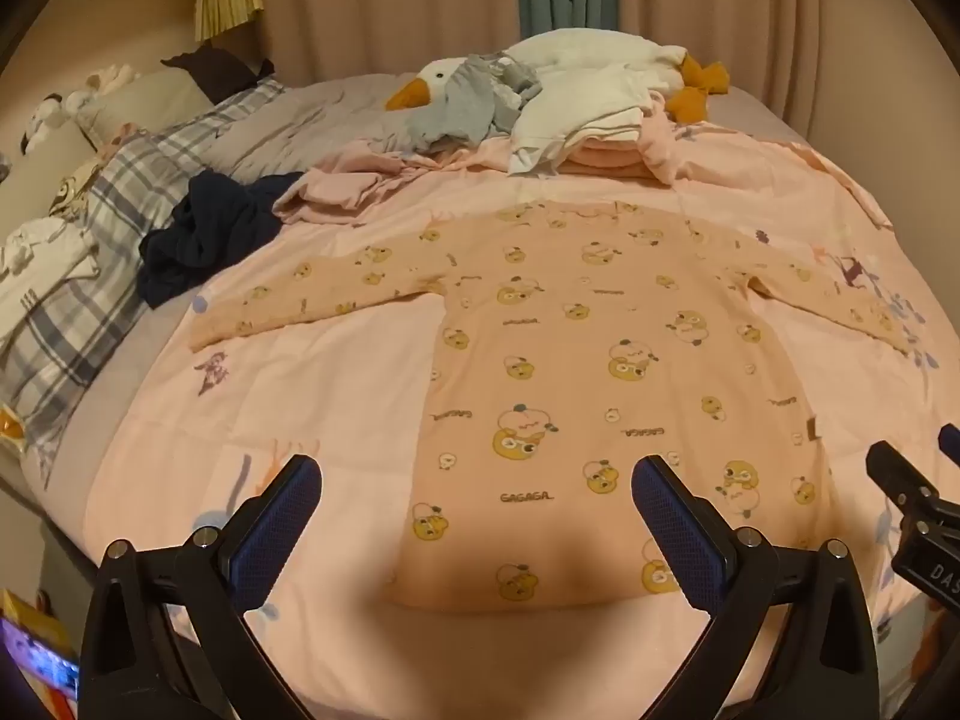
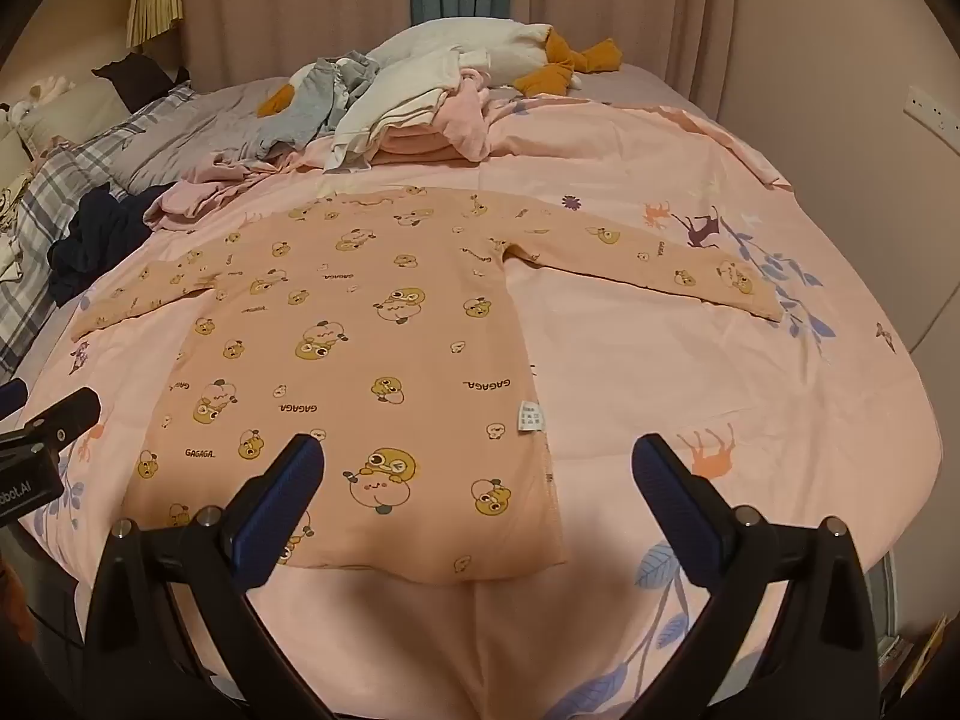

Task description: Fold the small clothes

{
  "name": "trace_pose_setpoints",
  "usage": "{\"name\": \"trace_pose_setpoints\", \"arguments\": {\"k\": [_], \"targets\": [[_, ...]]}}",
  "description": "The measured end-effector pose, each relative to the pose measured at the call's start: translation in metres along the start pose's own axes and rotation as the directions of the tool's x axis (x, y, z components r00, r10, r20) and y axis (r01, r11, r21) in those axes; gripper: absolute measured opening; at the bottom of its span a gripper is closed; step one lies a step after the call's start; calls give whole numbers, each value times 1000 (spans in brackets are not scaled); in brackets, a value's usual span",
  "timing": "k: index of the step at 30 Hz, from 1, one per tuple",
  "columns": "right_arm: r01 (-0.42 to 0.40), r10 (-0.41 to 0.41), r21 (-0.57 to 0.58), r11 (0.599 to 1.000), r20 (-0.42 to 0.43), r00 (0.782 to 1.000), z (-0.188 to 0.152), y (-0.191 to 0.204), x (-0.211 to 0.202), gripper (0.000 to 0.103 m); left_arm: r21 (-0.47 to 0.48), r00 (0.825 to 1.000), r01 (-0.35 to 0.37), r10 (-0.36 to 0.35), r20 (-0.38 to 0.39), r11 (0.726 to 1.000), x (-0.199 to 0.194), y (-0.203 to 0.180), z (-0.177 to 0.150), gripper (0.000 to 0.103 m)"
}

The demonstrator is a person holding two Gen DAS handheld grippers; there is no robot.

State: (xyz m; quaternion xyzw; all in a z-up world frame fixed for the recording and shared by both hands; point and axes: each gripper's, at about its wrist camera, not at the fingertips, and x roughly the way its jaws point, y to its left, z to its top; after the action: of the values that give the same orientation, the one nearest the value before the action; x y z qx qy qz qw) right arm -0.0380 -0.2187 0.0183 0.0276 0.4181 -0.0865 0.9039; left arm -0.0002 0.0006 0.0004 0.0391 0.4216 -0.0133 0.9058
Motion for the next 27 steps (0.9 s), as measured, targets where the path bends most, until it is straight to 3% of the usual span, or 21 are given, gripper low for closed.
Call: {"name": "trace_pose_setpoints", "arguments": {"k": [5, 11, 27], "targets": [[3, -3, 1, 1000, 10, 1000, 0, 0, -1, 103, 5, 1000, 1, -1, -2, 1000, 3, 0, -1, 103], [2, -2, 0, 1000, 12, 1000, -1, 0, -1, 103, 13, 997, 50, -49, -53, 999, 9, 0, -2, 103], [1, -1, -2, 1000, 4, 1000, -1, 4, -1, 103, 15, 996, 45, -44, -72, 999, 16, 1, -8, 103]]}}
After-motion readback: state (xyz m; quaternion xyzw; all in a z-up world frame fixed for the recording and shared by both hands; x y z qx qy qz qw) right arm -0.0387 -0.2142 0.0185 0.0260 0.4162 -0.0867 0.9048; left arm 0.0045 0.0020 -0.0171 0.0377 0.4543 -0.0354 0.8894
